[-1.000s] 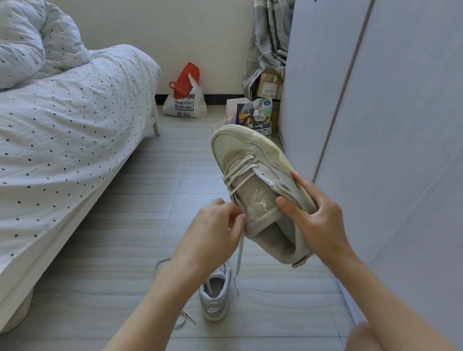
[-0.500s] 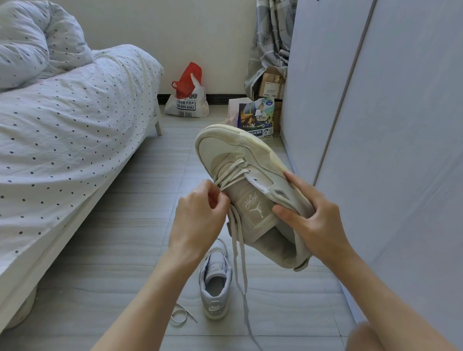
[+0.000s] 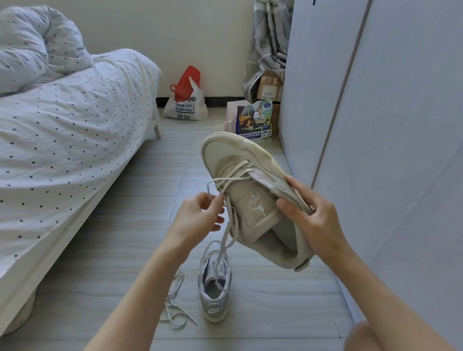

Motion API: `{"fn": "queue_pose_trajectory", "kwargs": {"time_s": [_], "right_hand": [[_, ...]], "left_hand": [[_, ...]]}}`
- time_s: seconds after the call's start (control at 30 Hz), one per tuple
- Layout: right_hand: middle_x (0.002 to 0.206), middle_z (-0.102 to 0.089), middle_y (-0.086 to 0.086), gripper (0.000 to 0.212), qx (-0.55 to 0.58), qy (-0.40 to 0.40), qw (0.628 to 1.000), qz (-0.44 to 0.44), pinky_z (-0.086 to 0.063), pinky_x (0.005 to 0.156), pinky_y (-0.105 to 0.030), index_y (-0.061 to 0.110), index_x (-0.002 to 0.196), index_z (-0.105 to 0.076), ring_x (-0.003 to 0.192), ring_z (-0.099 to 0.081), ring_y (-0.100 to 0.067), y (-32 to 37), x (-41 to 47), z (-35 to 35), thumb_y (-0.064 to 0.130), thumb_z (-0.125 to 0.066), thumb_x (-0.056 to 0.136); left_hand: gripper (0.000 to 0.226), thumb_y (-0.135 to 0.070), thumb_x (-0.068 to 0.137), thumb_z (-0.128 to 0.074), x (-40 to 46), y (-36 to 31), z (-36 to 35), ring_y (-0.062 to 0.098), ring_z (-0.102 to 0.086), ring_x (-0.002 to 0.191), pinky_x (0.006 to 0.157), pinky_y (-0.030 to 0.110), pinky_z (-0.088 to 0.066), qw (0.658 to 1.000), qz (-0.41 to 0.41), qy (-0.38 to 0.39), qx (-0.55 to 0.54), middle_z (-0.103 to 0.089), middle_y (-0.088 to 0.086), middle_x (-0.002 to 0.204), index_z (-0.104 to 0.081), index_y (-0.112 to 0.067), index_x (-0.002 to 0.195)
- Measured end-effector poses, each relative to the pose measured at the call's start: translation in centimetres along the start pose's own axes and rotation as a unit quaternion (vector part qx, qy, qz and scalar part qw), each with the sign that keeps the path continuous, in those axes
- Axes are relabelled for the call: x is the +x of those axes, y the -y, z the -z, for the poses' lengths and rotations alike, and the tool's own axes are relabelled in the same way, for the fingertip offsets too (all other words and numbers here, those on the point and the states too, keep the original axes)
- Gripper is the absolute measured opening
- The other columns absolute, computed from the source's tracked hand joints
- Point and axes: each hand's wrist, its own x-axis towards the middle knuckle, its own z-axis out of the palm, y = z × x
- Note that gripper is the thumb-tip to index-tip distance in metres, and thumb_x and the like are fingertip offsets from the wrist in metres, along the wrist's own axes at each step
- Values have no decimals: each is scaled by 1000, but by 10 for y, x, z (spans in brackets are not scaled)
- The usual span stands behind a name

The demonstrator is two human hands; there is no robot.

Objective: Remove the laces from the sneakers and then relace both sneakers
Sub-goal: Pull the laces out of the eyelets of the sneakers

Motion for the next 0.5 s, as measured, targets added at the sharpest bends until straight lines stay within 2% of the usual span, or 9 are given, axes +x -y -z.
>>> {"fn": "queue_pose_trajectory", "kwargs": {"time_s": [0.03,0.1,0.2,0.3,0.33,0.4,0.43,0.5], "right_hand": [[116,-60,24,79,25,-1,1000,-9,-48,87,-14,32,129,-54,109,-57,4,-1,1,1,66,-68,59],[113,-64,23,70,61,-8,998,-21,-50,88,-18,36,124,-57,107,-59,4,-3,4,3,62,-71,61],[111,-68,18,61,97,-15,995,-31,-52,88,-20,40,115,-60,105,-62,-1,-7,7,5,61,-74,59],[109,-68,19,55,99,-17,994,-33,-51,84,-14,43,111,-61,103,-63,0,-9,9,6,59,-71,59],[108,-68,20,53,96,-17,995,-33,-51,81,-13,44,109,-61,103,-63,1,-10,9,6,58,-69,59],[107,-67,22,52,89,-17,995,-31,-51,78,-12,45,110,-60,102,-62,2,-13,10,6,57,-68,60],[107,-67,23,54,87,-17,996,-31,-50,77,-11,45,111,-60,102,-62,3,-15,10,7,57,-69,59],[105,-67,25,57,84,-19,996,-30,-49,76,-10,44,112,-60,101,-62,4,-17,11,7,60,-70,58]], "left_hand": [[19,-22,93,-55,1,1,0,22,-68,81,78,34,-57,999,4,16,-31,-68,16,93,-63,-5,92],[14,-15,90,-59,-1,-2,1,22,-69,80,77,30,-57,996,-30,28,-82,-71,15,86,-66,-2,89],[10,-12,83,-66,-2,-8,6,18,-70,73,70,22,-56,990,-97,0,-106,-72,8,72,-66,-4,78],[28,-29,73,-66,-4,-14,10,20,-70,81,77,26,-55,982,-136,-24,-128,-72,11,78,-63,-2,78],[27,-29,74,-64,-5,-17,10,20,-70,79,78,27,-56,978,-144,-21,-150,-71,9,75,-60,-3,79],[21,-25,78,-61,-6,-19,11,17,-66,64,71,29,-57,972,-152,-17,-181,-64,1,60,-55,-5,78],[19,-23,81,-61,-5,-19,11,15,-60,56,66,30,-56,973,-156,-26,-170,-58,-1,55,-54,-6,77],[18,-20,86,-62,-2,-16,13,13,-48,50,59,33,-49,980,-169,-62,-79,-49,-2,53,-53,-8,75]]}}
